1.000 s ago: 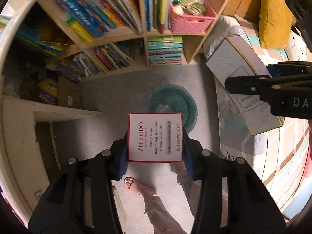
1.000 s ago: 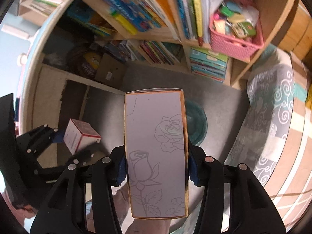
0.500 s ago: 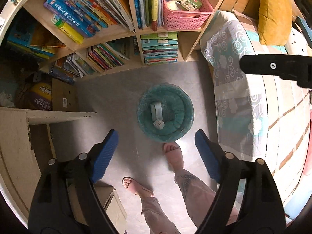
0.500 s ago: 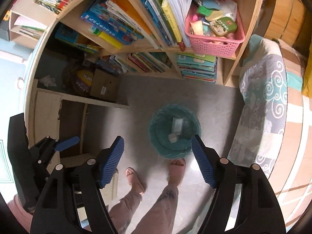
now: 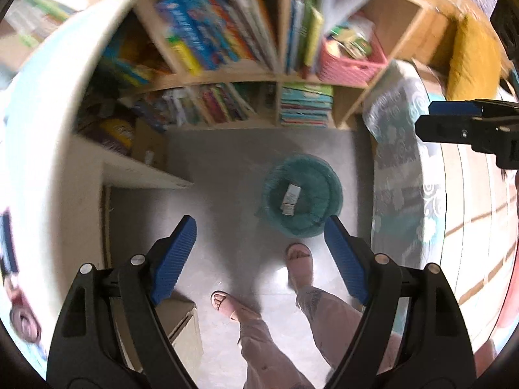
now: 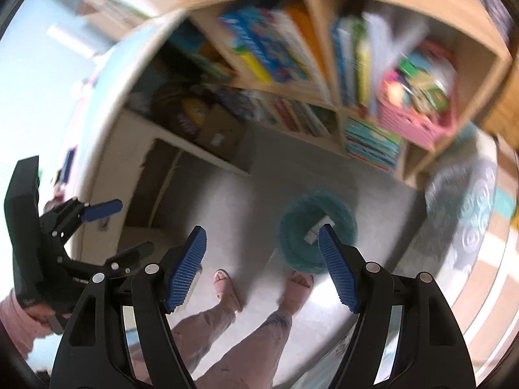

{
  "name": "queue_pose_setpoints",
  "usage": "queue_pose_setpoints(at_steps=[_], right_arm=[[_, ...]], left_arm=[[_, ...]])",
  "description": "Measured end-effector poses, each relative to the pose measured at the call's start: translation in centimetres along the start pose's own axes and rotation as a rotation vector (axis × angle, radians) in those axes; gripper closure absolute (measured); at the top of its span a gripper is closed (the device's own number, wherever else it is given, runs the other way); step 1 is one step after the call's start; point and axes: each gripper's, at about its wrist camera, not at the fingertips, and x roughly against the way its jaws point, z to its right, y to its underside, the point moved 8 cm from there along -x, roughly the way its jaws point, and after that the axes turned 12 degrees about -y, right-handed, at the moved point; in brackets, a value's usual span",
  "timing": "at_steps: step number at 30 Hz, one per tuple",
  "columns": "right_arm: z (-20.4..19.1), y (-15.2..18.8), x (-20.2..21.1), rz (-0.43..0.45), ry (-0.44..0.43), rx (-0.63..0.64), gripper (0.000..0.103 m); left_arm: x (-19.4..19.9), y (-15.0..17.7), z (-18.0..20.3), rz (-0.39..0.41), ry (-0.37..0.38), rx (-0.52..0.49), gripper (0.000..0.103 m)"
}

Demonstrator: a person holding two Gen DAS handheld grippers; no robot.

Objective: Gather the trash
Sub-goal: 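Move both open tools back over the items on the mat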

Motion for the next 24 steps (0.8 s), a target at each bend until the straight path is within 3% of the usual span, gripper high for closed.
queue_pose_setpoints(at_steps=[6, 15, 24], right_arm=[[-7.9, -2.7, -1.0, -0.054, -0.07, 0.214, 0.031], [-21.8, -5.8, -5.2, -0.152, -0.166, 0.543, 0.031], [-33.8, -7.0, -11.5, -0.237, -0.213, 0.74, 0.031]], left_arm=[[3.1, 3.0, -6.6, 0.014, -0.067, 0.145, 0.024], [6.7, 10.1, -19.6, 0.004, -0.204, 0.407, 0.023], [6.9, 17.5, -30.1, -0.036, -0.287, 0.591, 0.023]])
